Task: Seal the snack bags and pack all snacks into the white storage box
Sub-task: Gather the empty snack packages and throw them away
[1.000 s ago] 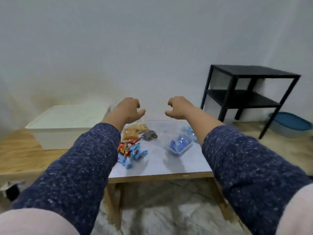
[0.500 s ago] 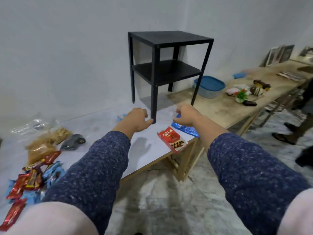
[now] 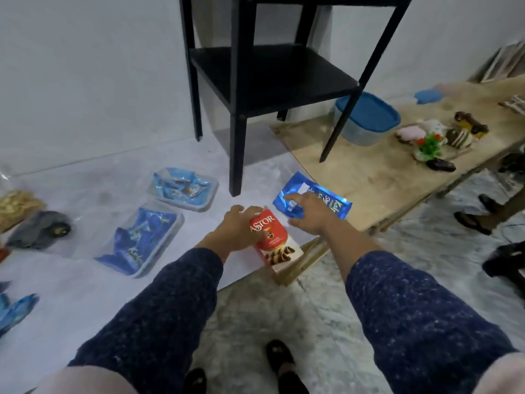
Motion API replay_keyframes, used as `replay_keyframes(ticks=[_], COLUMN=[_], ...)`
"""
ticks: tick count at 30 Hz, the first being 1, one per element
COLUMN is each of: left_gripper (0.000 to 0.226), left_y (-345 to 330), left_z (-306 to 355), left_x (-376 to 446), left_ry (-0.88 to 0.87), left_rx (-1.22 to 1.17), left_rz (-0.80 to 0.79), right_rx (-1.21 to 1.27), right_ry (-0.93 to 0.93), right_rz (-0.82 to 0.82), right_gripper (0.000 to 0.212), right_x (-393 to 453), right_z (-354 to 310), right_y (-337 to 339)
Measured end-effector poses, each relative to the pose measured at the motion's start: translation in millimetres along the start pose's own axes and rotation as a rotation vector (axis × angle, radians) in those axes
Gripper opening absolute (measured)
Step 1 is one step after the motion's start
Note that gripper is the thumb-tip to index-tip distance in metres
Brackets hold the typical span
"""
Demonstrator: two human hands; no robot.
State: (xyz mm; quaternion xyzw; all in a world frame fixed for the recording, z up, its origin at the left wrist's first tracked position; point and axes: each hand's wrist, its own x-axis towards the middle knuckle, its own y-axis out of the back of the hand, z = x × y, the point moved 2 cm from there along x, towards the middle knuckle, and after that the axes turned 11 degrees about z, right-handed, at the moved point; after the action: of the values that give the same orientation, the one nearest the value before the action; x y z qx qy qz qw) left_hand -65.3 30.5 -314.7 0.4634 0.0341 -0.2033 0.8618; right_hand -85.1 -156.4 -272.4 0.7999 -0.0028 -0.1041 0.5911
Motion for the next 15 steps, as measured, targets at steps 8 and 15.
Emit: replay_keyframes(ticks=[8, 15], left_gripper=[0.078, 0.094], left_y=[-70, -91], left_z=[13, 41], left_x=[22, 30], left_ry=[0.25, 0.465], left_rx=[-0.052, 0.084], left_rz=[0.255, 0.299], right_rx=[0.034, -0.05], right_ry=[0.287, 0.365], right_rz=[-0.056, -0.121], right_gripper=[0.068, 0.077], right_x=[76, 104], right_z=[46, 63], right_y=[-49, -61])
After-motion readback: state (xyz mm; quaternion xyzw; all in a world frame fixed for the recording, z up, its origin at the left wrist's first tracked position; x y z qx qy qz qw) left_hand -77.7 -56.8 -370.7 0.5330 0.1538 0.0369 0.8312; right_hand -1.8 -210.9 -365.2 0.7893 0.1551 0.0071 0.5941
